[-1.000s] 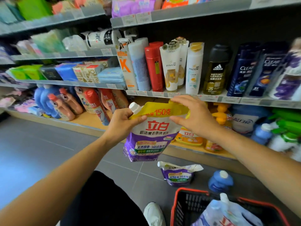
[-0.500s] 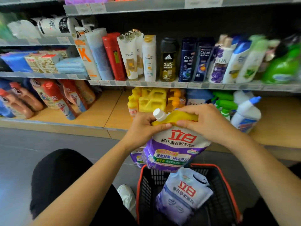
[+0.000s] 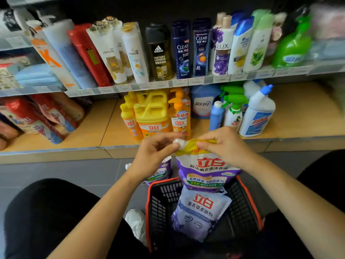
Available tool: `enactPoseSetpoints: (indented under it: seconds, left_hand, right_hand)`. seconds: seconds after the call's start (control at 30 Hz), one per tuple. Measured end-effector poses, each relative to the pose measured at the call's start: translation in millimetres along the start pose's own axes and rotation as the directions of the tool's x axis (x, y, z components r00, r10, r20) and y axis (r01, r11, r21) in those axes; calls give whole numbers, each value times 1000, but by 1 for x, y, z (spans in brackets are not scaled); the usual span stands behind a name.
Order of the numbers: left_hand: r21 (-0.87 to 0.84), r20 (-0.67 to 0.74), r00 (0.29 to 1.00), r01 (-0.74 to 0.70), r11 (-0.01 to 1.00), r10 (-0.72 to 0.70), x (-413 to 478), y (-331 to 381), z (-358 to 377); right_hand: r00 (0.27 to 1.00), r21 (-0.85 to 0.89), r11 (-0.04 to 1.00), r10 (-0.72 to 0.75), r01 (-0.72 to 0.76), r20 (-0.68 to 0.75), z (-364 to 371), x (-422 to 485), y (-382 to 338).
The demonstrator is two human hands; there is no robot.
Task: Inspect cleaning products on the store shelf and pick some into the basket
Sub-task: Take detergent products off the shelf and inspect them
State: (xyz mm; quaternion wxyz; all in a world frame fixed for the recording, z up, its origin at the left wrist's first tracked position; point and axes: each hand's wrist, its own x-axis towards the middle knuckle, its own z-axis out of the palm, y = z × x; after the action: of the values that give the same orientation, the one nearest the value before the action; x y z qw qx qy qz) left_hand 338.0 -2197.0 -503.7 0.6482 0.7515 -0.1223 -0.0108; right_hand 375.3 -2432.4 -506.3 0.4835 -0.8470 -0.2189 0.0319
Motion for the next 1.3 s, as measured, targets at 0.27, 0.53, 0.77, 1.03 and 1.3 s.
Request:
enactPoseSetpoints:
  seconds: [0.27, 0.53, 0.77, 1.03, 1.3]
  left_hand:
    - [78, 20, 1000, 21, 997, -22, 4, -5, 5]
    - [231, -97, 995, 21, 973, 1, 5, -11, 9]
    - [205, 37, 998, -58, 977, 51, 1, -5, -3]
    - [281, 114, 977, -206, 937, 181, 2, -1, -6]
    - [235, -26, 992, -111, 965, 121, -1, -7, 1]
  right_hand:
    - [999, 6, 1000, 19, -19, 31, -7, 3, 6]
    - [998, -52, 999, -6, 9, 63, 3, 0, 0]
    - [995, 57, 998, -31, 25, 94, 2, 1, 1]
    - [996, 91, 996, -28, 20, 80, 2, 3, 3]
    - [999, 37, 999, -10, 8, 38, -2, 2, 3]
